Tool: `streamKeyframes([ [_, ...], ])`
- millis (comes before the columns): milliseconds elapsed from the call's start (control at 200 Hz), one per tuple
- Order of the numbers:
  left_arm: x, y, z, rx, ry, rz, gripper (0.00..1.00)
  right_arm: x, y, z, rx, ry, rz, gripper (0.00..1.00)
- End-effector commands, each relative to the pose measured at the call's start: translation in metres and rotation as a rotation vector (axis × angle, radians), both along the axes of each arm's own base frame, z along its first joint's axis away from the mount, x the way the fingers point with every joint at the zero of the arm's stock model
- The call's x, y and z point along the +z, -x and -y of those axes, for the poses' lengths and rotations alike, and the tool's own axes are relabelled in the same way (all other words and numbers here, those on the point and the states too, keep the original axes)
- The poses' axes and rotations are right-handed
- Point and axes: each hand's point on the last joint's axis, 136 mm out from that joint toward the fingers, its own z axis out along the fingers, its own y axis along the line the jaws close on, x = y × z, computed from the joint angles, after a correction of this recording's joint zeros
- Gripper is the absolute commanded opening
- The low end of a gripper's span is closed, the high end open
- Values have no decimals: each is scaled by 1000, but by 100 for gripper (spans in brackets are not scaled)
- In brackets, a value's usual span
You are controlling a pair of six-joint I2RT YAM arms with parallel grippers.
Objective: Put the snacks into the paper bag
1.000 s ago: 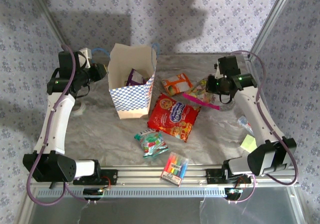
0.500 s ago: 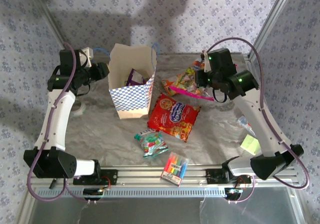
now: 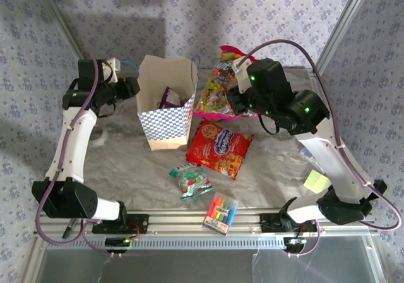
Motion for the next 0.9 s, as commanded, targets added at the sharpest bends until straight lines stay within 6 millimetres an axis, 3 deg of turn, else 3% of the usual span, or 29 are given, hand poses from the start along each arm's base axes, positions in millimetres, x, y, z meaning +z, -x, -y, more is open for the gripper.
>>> streamKeyframes([
  [0,11,-2,7,-34,5,28,47,60,-1,3,-3,-49,205,0],
  [395,5,-5,10,-43,14,18,46,80,9,-53,220,-117,265,0],
  [895,2,-1,10,-36,23,12,45,106,-8,-91,268,-144,370,0],
])
